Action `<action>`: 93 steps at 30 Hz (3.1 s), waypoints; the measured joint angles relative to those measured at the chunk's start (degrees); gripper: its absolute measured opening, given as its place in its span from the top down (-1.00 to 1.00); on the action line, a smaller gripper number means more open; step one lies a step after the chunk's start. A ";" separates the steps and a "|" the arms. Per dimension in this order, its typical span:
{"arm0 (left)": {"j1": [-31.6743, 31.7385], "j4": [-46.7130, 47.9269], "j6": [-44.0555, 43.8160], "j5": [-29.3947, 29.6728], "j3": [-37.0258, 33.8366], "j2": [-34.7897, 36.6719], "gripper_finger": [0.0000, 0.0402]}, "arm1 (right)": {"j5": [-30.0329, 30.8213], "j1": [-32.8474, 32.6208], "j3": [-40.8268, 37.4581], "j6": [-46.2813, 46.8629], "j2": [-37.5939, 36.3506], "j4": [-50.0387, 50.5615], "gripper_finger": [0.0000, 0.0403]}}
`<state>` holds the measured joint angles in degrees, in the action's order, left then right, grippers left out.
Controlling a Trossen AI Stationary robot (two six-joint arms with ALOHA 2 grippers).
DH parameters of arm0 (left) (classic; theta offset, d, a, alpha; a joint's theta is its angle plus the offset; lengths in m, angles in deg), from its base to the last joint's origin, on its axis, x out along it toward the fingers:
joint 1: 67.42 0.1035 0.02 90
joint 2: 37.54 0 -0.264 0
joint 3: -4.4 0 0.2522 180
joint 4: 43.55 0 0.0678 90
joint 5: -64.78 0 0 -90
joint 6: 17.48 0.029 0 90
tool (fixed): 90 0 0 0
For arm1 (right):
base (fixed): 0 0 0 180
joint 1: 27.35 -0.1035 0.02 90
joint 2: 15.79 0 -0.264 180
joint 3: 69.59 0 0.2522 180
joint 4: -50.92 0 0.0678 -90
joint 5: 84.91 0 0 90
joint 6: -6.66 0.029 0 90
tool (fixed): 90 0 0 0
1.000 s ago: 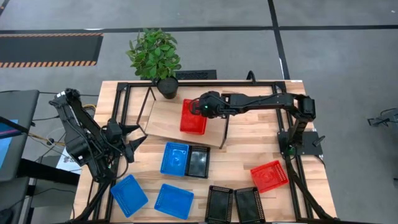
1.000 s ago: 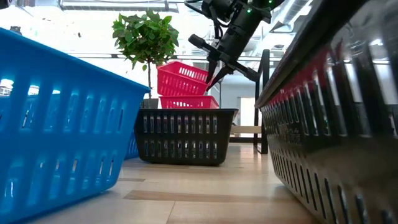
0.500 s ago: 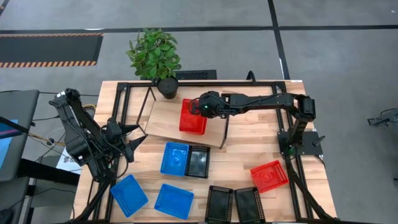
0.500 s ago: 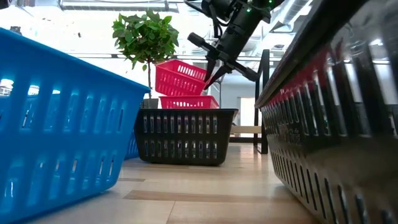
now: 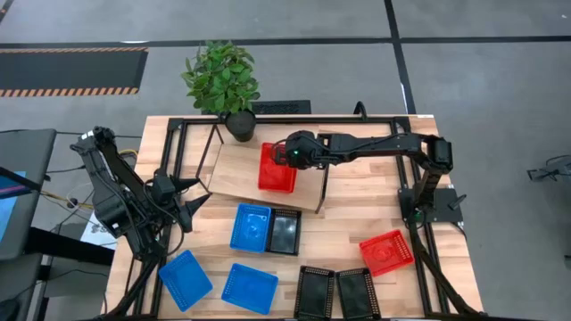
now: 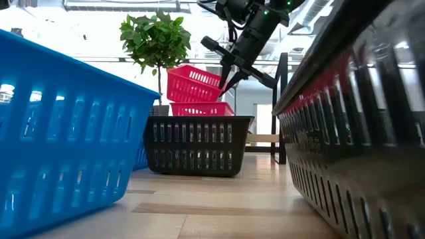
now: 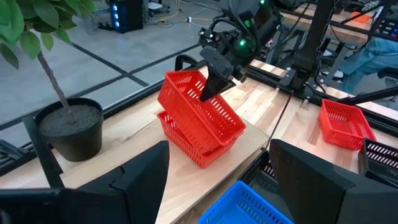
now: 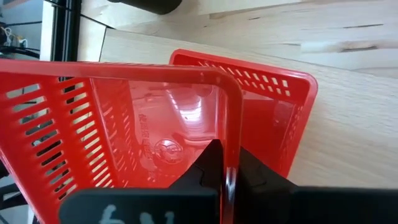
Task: Stack baskets on shelf by color
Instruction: Stack the left red basket on top of the other red basket on the shelf, then stack the red basket on top of the stacked red basket on the shelf
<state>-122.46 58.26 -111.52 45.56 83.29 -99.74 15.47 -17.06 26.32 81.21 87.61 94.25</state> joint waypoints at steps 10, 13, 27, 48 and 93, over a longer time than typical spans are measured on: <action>0.02 0.13 0.00 -0.07 0.00 0.00 -0.32 | -0.35 0.40 0.00 0.02 0.00 -0.03 0.87; 0.00 0.13 0.00 -0.07 0.00 0.00 -0.32 | -1.05 0.37 0.00 -0.12 0.00 -0.92 0.87; 0.00 1.36 -0.04 -1.81 0.00 -0.02 -0.32 | -5.73 1.53 -0.03 -1.50 2.72 -3.32 0.87; 0.02 1.53 -0.24 -2.51 0.00 -0.02 -0.32 | -5.75 1.55 0.07 -0.01 2.80 -0.87 0.87; 0.01 1.46 -1.06 -2.67 0.00 -0.02 -0.32 | -7.99 2.60 8.74 -9.48 2.38 1.46 -0.03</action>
<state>-122.45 59.73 -112.58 42.90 83.29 -99.76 7.48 -14.46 35.06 71.72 89.98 95.70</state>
